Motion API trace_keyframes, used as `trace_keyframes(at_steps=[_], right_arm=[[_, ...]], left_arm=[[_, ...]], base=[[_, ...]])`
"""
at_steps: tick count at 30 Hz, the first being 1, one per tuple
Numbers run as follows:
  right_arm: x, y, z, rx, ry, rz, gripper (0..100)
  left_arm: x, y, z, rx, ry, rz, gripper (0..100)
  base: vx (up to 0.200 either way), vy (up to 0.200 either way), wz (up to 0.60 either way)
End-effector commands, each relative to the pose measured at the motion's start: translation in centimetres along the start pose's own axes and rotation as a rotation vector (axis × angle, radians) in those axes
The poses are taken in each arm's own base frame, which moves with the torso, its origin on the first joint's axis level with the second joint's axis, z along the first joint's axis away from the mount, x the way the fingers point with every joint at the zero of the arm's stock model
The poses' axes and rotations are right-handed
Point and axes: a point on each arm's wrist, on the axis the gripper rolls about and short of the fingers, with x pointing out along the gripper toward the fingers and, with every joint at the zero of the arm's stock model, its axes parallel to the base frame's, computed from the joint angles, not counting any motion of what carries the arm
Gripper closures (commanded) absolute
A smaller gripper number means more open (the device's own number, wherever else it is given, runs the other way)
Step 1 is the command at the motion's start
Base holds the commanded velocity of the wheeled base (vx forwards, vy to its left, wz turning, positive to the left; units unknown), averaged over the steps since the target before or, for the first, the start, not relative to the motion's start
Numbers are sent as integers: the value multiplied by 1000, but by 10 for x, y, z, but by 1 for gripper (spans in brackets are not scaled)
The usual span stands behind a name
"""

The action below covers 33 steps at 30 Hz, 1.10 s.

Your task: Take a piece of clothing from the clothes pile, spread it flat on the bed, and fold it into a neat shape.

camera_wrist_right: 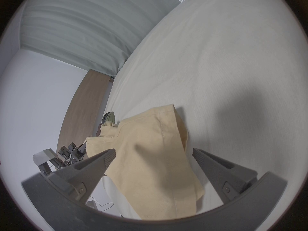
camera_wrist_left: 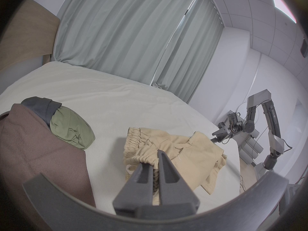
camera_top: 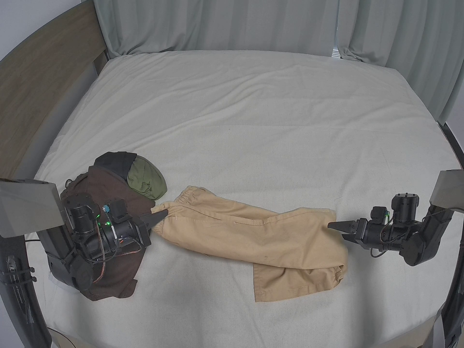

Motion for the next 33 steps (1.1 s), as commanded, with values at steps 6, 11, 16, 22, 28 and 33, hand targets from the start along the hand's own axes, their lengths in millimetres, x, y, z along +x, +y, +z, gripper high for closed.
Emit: trace_keyframes(at_steps=[6, 11, 16, 22, 28, 33], right_arm=[[6, 12, -7, 52, 21, 43, 0], [-3, 28, -7, 32, -27, 97, 0], [-12, 46, -5, 21, -38, 127, 0], [-20, 62, -12, -7, -23, 161, 0], [-25, 77, -29, -18, 47, 202, 0], [-14, 67, -41, 10, 101, 177, 0]], left_arm=[[-1, 3, 1, 3, -8, 8, 100], [-2, 7, 3, 6, -17, 18, 100], [-3, 11, 4, 5, -21, 30, 100], [-2, 12, 5, 9, -27, 30, 100], [-2, 13, 7, 12, -33, 34, 100], [-2, 14, 7, 13, -35, 36, 100]], base=[[0, 0, 0], [0, 0, 0], [0, 0, 0], [0, 0, 0], [0, 0, 0], [0, 0, 0]])
